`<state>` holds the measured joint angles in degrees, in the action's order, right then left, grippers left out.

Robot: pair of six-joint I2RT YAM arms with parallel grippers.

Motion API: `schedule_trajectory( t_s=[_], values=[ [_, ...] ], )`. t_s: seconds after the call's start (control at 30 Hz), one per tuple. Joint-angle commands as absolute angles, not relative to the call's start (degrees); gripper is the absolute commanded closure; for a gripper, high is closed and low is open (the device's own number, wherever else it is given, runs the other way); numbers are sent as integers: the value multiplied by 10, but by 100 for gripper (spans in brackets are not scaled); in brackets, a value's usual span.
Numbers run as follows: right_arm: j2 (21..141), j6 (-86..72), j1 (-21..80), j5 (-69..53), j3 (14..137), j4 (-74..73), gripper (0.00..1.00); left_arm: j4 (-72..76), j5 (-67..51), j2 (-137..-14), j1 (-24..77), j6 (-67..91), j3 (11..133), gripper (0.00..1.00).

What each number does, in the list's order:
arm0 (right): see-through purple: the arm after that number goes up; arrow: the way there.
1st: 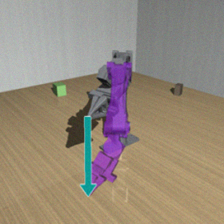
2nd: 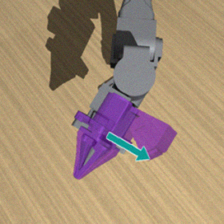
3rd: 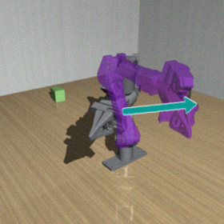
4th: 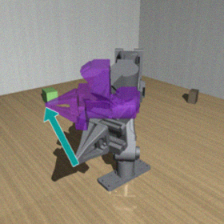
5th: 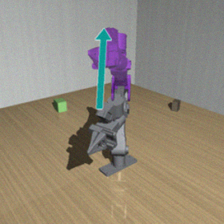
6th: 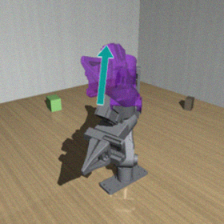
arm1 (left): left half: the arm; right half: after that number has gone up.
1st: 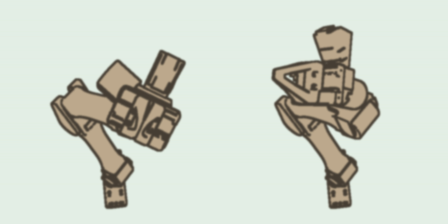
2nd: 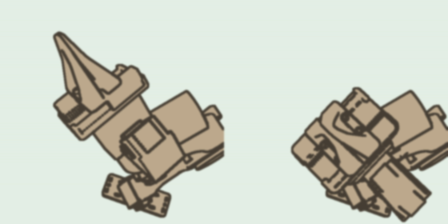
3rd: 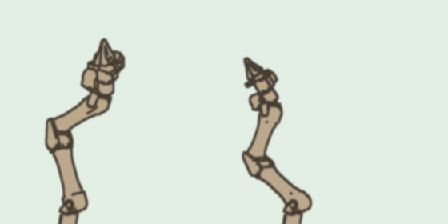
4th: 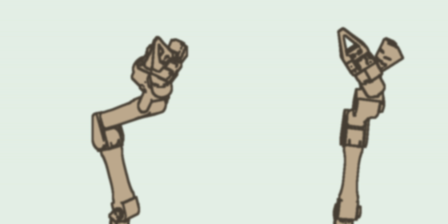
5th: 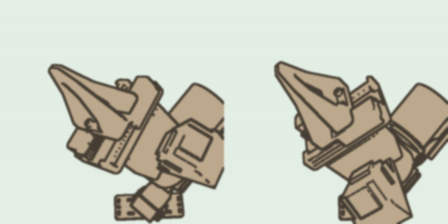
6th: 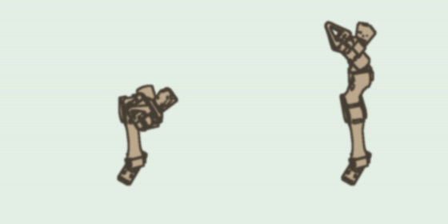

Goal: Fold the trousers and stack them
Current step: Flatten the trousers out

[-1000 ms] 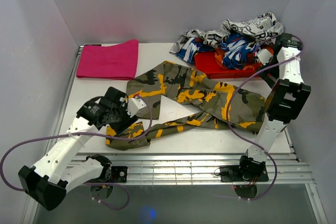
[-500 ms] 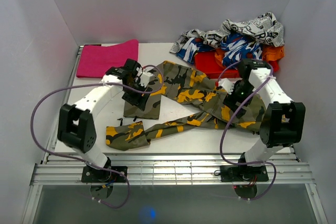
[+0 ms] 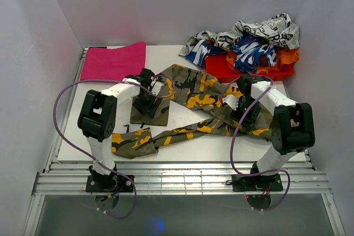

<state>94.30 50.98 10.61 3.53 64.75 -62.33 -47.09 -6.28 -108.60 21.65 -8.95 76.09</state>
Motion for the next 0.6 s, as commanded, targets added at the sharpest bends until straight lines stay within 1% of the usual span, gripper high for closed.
schedule_trajectory(
  t_s=[0.0, 0.07, 0.1, 0.17, 0.2, 0.23, 0.3, 0.33, 0.37, 0.4, 0.43, 0.5, 0.53, 0.57],
  values=[
    [959, 472, 107, 83, 650, -572, 41, -431, -22, -1106, 218, -109, 739, 25],
    [968, 462, 107, 83, 665, -570, 49, -422, -9, -1127, 219, -111, 728, 25],
    [971, 461, 108, 79, 671, -575, 57, -418, -2, -1133, 219, -112, 724, 25],
    [977, 456, 107, 76, 688, -578, 66, -409, 25, -1144, 219, -112, 720, 27],
    [979, 456, 107, 75, 694, -582, 76, -406, 30, -1156, 219, -111, 716, 30],
    [979, 456, 107, 73, 700, -582, 83, -405, 33, -1159, 219, -115, 716, 43],
    [977, 456, 107, 70, 718, -584, 92, -402, 29, -1165, 217, -117, 719, 59],
    [976, 457, 105, 70, 724, -586, 92, -402, 26, -1164, 215, -118, 723, 68],
    [969, 459, 105, 69, 736, -587, 92, -403, 21, -1159, 211, -119, 729, 83],
    [966, 461, 105, 69, 743, -589, 92, -405, 11, -1148, 207, -120, 747, 94],
    [962, 463, 101, 68, 749, -590, 92, -406, 7, -1142, 204, -120, 759, 100],
    [954, 467, 97, 56, 774, -604, 92, -419, -27, -1127, 187, -127, 786, 100],
    [953, 480, 90, 21, 787, -619, 92, -424, -33, -1115, 182, -129, 810, 100],
    [949, 485, 87, 8, 798, -652, 89, -438, -41, -1112, 176, -134, 821, 100]
  ],
)
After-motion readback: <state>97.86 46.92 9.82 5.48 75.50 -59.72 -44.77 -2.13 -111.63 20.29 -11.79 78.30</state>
